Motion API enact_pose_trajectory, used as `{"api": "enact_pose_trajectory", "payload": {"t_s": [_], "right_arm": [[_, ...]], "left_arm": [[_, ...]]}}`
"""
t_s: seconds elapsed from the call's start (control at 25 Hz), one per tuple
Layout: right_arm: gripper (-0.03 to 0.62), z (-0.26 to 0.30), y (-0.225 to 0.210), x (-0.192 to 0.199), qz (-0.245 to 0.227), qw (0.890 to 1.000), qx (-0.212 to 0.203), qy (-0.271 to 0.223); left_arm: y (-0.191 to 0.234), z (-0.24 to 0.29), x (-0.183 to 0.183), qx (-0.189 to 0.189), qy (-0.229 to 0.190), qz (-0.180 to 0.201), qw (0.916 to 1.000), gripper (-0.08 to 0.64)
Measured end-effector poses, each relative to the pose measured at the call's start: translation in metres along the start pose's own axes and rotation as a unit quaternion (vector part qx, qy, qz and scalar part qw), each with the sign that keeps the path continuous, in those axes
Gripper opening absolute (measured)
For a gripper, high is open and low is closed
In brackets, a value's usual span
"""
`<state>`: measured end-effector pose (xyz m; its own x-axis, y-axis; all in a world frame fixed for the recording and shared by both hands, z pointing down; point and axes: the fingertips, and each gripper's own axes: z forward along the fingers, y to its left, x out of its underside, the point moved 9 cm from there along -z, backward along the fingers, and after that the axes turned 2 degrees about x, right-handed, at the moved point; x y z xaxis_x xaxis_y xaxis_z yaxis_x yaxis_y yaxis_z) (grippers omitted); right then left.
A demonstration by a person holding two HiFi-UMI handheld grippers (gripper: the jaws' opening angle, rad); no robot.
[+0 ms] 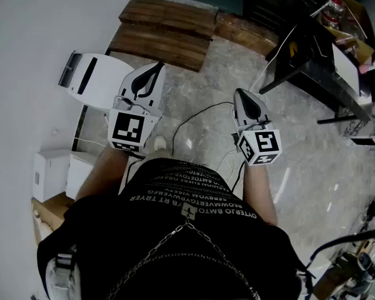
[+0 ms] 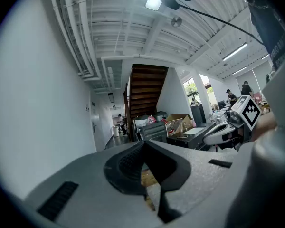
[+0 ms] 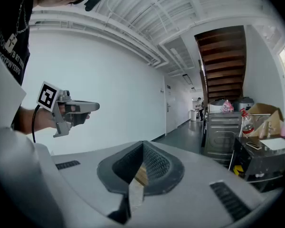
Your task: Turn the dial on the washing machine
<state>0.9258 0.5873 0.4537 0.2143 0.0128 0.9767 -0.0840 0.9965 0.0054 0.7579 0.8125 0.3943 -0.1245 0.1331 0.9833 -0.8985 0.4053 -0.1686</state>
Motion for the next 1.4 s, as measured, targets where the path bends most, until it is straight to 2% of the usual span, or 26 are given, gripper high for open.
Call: {"api": "enact_pose_trajectory", "payload": {"t_s": [0.12, 0.32, 0.48, 0.64, 0.84, 1.0, 1.24, 1.4], "right_arm": [[-0.005, 0.047, 0.031, -0.017, -0.017, 1.0, -0.007, -0.005], [-0.003, 0.112, 0.072, -0.042, -0.006, 1.0, 0.003, -0.021], [-0.003, 0.142, 0.099, -0.05, -0.021, 1.0, 0.013, -0.019], [-0.003, 0.155, 0.105, -0.054, -0.034, 0.999, 0.025, -0.007], [-0.003, 0.165, 0.091, -0.052, -0.035, 0.999, 0.038, 0.005], [-0.003, 0.182, 0.064, -0.047, -0.023, 0.999, 0.041, 0.005], [-0.003, 0.232, 0.003, -0.035, 0.01, 1.0, 0.024, 0.014], [-0.003, 0.271, -0.049, -0.045, 0.018, 1.0, 0.005, 0.013]], "left_arm": [[0.054, 0.002, 0.009, -0.007, 0.0, -0.002, 1.0, 0.006], [0.128, 0.003, 0.026, 0.002, -0.002, -0.003, 1.0, 0.006], [0.163, 0.002, 0.034, 0.019, -0.016, 0.007, 0.9997, 0.006], [0.181, 0.01, 0.041, 0.03, -0.023, -0.004, 0.9993, 0.006], [0.189, 0.025, 0.059, 0.039, -0.01, -0.021, 0.999, 0.006], [0.193, 0.056, 0.066, 0.044, 0.001, -0.028, 0.9987, 0.006], [0.201, 0.131, 0.066, 0.042, 0.015, -0.024, 0.9987, 0.006], [0.203, 0.195, 0.056, 0.044, 0.018, -0.018, 0.9987, 0.006]]}}
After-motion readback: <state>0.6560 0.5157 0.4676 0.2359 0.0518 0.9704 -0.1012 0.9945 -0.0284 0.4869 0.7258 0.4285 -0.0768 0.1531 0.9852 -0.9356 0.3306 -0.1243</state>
